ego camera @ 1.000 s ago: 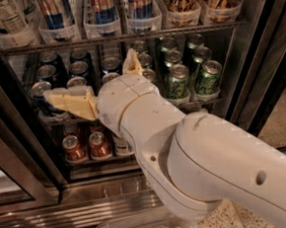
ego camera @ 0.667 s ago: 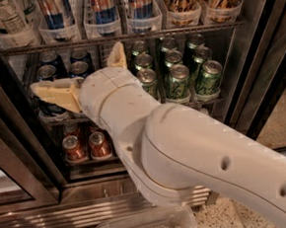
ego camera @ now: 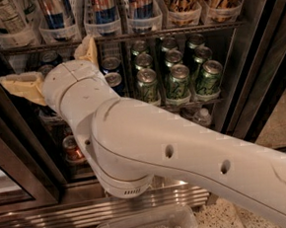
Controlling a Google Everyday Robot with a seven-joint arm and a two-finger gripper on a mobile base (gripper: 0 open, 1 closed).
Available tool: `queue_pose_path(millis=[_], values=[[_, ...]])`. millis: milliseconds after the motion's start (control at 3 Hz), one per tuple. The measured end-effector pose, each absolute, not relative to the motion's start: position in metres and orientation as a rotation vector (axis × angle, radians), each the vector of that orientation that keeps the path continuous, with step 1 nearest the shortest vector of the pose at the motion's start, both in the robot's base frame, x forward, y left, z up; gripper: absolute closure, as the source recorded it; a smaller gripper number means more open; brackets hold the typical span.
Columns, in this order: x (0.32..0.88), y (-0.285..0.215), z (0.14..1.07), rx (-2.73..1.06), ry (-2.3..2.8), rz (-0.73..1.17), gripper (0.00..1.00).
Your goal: Pick 7up can from top shelf of fridge
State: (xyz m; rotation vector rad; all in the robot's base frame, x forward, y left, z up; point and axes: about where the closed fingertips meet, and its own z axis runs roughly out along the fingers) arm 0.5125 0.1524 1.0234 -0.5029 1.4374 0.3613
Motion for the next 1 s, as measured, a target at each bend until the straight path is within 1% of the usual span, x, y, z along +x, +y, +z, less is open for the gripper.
queue_pose_path(millis=[667,1000], values=[[0.519,0.175,1.039,-0.543,1.379,0.318,0.0],[0.526,0.187,1.049,-0.535,1.365,0.337,0.0]])
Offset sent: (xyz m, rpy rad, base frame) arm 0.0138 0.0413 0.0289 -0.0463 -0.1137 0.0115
